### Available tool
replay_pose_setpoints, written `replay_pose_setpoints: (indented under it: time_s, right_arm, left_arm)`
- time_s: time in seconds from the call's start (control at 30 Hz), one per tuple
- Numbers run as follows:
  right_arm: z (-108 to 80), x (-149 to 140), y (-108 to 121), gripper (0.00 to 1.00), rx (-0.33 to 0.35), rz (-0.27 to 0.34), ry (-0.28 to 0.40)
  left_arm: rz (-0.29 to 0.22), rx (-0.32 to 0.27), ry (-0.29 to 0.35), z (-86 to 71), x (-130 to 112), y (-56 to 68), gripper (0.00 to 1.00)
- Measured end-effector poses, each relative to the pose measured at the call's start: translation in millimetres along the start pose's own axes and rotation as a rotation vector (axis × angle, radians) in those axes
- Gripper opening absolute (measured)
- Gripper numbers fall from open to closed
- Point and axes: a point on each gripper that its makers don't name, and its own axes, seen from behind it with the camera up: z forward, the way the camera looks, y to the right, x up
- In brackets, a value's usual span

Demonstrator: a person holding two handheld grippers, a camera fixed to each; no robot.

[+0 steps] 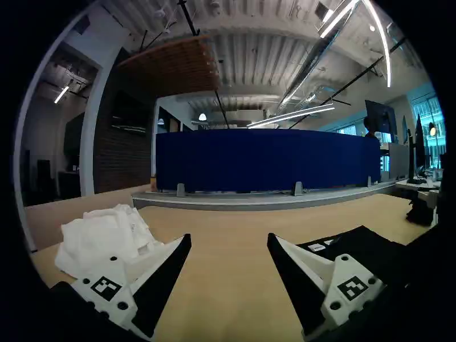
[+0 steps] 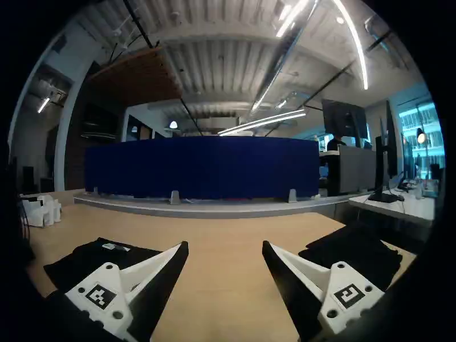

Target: Fold towel

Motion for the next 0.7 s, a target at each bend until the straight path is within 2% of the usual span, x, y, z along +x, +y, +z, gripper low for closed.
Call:
replay_pose_setpoints:
  time_s: [0.7]
  right_arm:
    - [-2.0, 0.4, -0.6, 1.00, -0.003, 0.000, 0.001]
  left_arm:
    - [0.002, 0.000, -0.001, -1.5, 0.1, -0.3, 0.99]
